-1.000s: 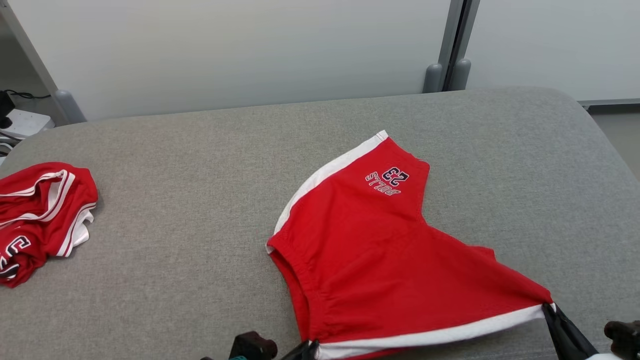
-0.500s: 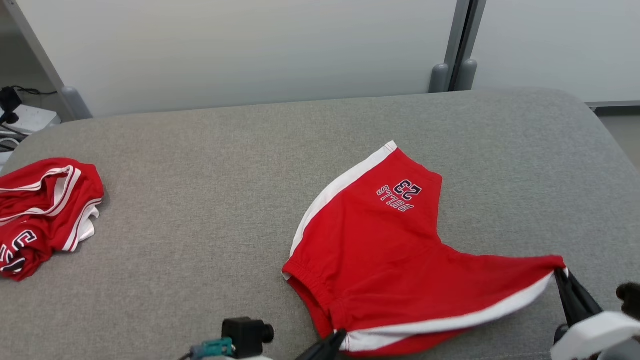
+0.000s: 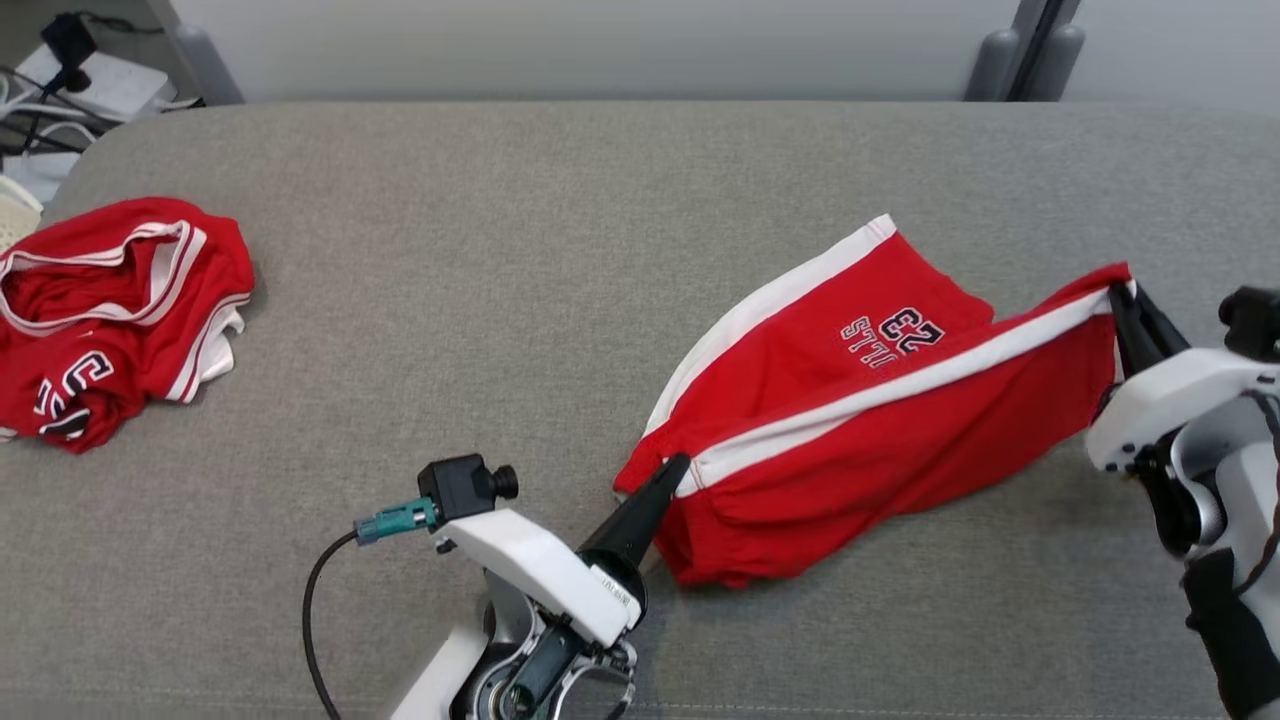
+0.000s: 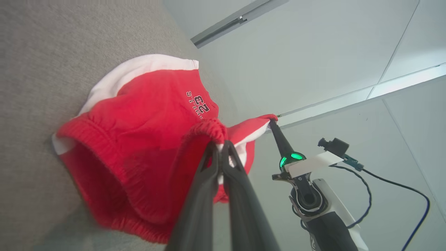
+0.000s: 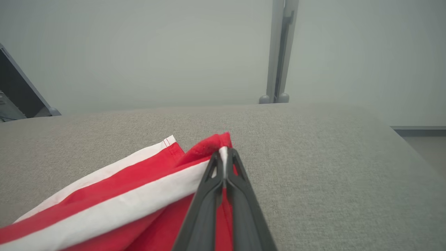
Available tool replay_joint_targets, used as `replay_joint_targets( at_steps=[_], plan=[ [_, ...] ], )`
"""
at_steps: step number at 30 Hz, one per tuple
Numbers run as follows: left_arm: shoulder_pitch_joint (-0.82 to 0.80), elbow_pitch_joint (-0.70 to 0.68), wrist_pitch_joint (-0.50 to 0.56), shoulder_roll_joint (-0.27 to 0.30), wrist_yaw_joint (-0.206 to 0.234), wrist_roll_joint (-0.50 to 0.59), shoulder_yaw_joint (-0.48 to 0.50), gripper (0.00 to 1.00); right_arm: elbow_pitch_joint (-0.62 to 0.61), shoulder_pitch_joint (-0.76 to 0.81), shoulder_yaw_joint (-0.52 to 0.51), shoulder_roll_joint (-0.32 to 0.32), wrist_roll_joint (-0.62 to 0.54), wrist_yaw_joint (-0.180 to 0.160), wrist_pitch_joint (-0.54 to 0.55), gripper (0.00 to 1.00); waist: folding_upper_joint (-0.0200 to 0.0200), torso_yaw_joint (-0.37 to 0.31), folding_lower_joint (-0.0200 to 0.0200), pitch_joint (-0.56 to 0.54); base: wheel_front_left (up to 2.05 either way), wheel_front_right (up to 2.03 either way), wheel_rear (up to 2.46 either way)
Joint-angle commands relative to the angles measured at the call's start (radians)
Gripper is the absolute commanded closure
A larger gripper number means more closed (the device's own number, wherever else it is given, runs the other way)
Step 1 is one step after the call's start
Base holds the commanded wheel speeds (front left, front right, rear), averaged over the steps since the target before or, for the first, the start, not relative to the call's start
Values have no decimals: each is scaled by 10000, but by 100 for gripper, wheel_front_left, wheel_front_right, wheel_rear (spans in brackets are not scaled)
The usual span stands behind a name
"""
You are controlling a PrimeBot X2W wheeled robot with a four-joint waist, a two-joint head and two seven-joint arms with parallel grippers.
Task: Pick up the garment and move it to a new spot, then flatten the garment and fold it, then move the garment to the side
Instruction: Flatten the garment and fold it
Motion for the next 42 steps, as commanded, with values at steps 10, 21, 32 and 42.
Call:
replay_joint_targets(
  at_steps=[10,21,32,42],
  plan=[
    [-2084,419,-1942,12,795,-612,-808,100,2352,-2728,1288,-205,125,0,-952,100,-1,1296,0,1384,0,0,0],
    [-2907,945,-2809,11,889,-1107,-1714,53,3916,-4006,1908,-198,57,0,-1405,100,-1,1872,0,1757,0,0,0],
    [-3478,1818,-3606,11,987,-573,-2273,0,3342,-3805,1688,15,-12,0,-1465,0,-1,1541,0,1530,0,0,0],
    [-2188,989,-3750,11,1338,3246,-84,0,1585,-1961,1153,114,100,0,-1467,0,-1,1135,0,801,0,0,0]
  ],
)
